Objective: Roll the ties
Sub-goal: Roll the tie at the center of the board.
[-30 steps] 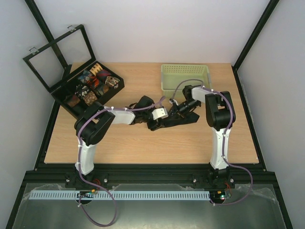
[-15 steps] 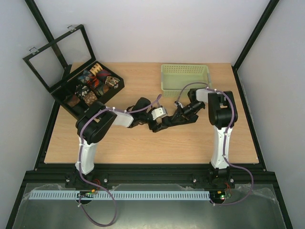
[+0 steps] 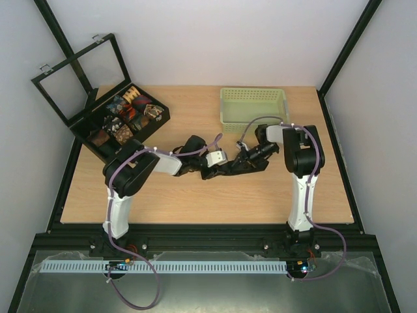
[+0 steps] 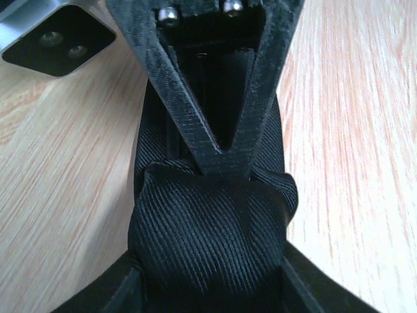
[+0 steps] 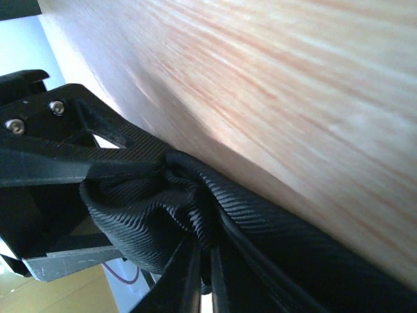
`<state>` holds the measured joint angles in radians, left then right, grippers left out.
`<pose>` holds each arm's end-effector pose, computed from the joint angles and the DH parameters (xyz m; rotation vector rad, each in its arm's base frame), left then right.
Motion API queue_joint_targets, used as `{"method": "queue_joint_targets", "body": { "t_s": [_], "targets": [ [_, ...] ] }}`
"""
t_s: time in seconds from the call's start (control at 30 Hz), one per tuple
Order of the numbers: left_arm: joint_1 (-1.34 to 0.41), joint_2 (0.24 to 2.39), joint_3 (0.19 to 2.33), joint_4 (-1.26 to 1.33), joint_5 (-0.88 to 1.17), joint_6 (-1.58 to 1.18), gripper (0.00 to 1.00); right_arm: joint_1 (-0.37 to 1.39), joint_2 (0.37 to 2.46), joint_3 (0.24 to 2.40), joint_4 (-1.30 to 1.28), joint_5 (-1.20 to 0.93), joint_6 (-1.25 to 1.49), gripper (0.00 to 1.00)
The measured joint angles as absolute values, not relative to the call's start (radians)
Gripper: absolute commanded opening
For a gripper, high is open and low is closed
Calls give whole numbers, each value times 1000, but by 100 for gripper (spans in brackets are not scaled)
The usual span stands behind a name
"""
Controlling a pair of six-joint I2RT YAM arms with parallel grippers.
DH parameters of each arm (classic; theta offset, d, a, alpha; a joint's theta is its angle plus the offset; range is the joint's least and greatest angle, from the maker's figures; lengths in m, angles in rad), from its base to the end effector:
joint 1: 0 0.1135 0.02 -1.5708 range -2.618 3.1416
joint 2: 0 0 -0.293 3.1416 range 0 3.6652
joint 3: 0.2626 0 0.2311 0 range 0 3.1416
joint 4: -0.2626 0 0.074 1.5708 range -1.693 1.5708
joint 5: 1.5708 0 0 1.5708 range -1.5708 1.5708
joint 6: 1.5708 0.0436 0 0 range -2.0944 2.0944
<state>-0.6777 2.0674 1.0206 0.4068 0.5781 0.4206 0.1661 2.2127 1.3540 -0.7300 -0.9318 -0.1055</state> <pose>0.3059 -0.2768 0.1419 1.4110 1.6841 -0.7808 0.3738 0.0981 0.1184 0.3625 -2.7449 -1.3907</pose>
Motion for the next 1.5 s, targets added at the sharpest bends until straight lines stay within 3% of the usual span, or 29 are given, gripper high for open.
{"method": "queue_joint_targets", "body": {
  "t_s": [0.23, 0.63, 0.73, 0.87, 1.0, 1.13, 1.27, 1.5],
  "targets": [
    [-678, 2003, 1023, 233, 522, 499, 28, 185, 2191, 1354, -749, -954, -104, 35],
    [-681, 2006, 1112, 52, 479, 509, 29, 229, 2108, 1383, -760, -893, -125, 36],
    [-681, 2006, 1114, 44, 477, 509, 30, 263, 2111, 1383, -755, -860, -119, 28],
    [-681, 2006, 1116, 32, 477, 509, 30, 282, 2123, 1383, -735, -825, -108, 2],
    [-684, 2006, 1118, 28, 471, 509, 40, 280, 2125, 1385, -739, -820, -108, 1],
    [-680, 2006, 1118, 29, 475, 511, 63, 269, 2133, 1385, -739, -822, -113, 1],
    [-660, 1998, 1093, 60, 527, 508, 76, 239, 2160, 1384, -745, -853, -122, 1],
    [-627, 1945, 968, 203, 625, 492, 83, 167, 2225, 1378, -780, -913, -147, 1]
  ]
}}
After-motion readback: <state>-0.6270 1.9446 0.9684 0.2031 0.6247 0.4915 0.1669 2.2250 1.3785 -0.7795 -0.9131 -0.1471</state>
